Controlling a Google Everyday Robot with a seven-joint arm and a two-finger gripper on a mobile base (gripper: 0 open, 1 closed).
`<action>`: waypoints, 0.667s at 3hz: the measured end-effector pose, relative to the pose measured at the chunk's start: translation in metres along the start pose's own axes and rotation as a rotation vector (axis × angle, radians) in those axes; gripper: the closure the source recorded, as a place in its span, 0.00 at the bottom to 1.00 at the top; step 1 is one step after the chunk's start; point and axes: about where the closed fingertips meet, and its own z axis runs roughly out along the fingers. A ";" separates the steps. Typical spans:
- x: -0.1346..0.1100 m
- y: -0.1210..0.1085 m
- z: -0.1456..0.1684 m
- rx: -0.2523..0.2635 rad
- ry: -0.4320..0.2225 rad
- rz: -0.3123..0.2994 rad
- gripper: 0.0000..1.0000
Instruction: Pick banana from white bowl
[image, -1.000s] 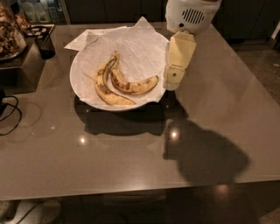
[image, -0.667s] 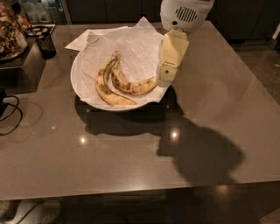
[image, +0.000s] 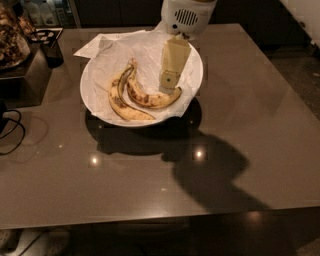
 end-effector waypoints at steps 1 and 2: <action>-0.007 -0.004 0.009 -0.006 0.014 0.004 0.34; -0.012 -0.007 0.015 -0.008 0.027 0.007 0.35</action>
Offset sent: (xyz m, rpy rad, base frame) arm 0.0012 0.0062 -0.0186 -0.0822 0.0834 -0.0149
